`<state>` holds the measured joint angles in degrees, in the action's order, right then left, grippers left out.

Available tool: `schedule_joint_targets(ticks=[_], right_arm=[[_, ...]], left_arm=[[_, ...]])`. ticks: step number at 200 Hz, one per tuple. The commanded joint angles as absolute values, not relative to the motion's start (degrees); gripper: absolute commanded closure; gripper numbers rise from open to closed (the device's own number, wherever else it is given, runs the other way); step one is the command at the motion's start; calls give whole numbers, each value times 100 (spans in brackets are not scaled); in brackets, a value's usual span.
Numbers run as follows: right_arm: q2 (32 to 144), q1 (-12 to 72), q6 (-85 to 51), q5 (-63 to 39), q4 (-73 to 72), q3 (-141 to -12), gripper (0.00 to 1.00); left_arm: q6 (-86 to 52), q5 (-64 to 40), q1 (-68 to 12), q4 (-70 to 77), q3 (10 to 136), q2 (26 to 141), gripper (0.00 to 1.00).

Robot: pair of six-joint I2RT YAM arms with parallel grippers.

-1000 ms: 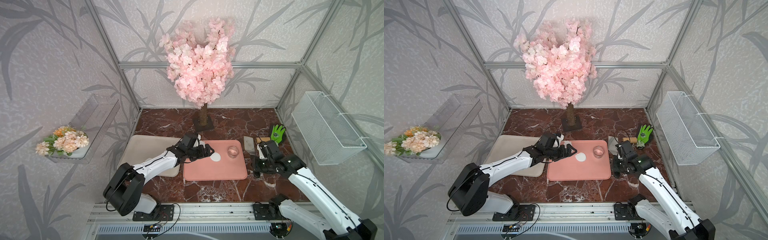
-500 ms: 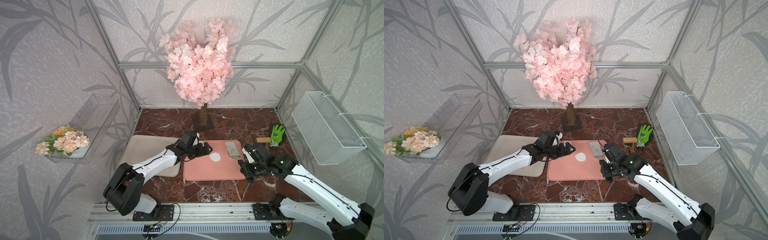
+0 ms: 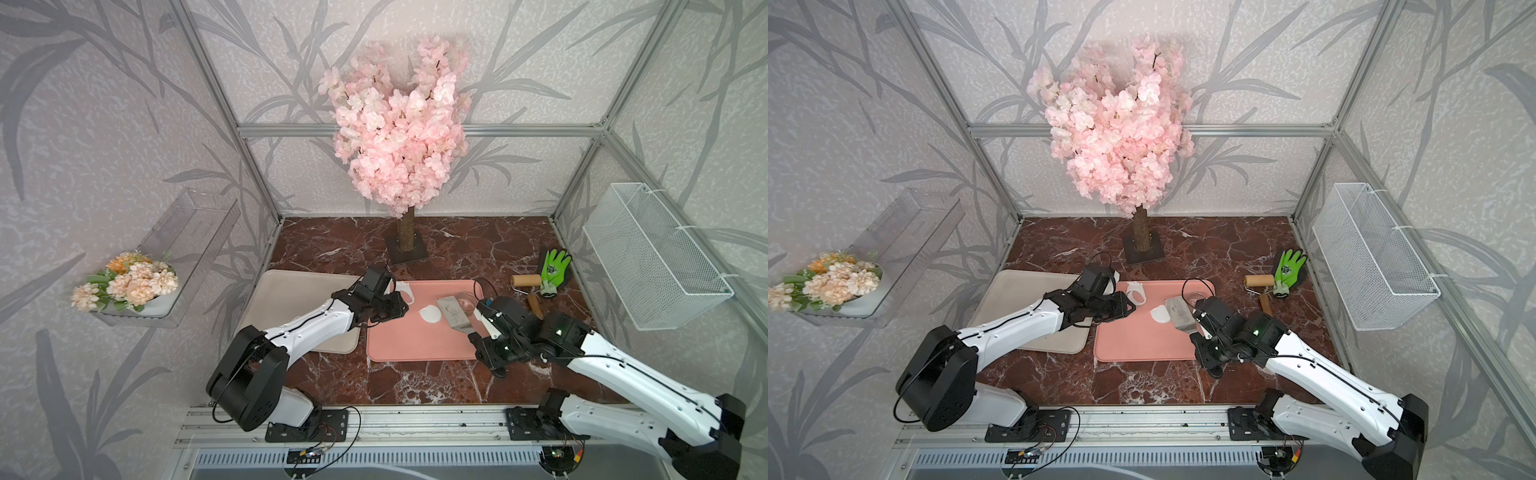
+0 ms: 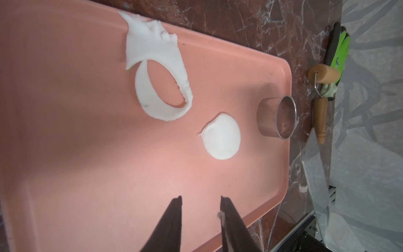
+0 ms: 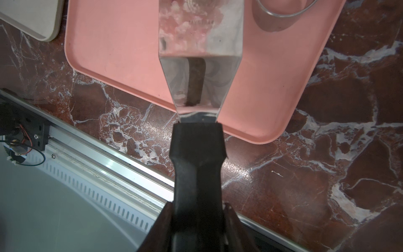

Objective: Roll out the dumpling wrappers from the dough
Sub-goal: Pick up the spatula from the center of the board, then scoop the dumpling wrapper from the work surface.

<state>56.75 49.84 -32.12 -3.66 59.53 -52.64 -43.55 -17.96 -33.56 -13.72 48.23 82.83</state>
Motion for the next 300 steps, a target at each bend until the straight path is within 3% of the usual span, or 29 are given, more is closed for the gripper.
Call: schedule_joint_targets(ticks=[1,47,111,214,300], right_arm=[[5768,5162,-3315,-448,5985,-5209,100],[6028,5396,-3383,-424,6224,-5128,100],[6420,5432,-3316,-371,6589,-5210,100],[7140,5604,-2985,-71,6452,-5371,100],[7671,5590,-2786,-130,6159,-5510,100]], left_arm=[[-4382,-1653,-3384,-1492,4622,8266,73],[-4607,-1584,-3569,-1276,4268,8471,81],[-4724,-1406,-3670,-1342,4079,8715,82],[-4783,-1495,-3671,-1230,3880,8872,99],[-4787,-1512,-3673,-1195,3863,8907,100]])
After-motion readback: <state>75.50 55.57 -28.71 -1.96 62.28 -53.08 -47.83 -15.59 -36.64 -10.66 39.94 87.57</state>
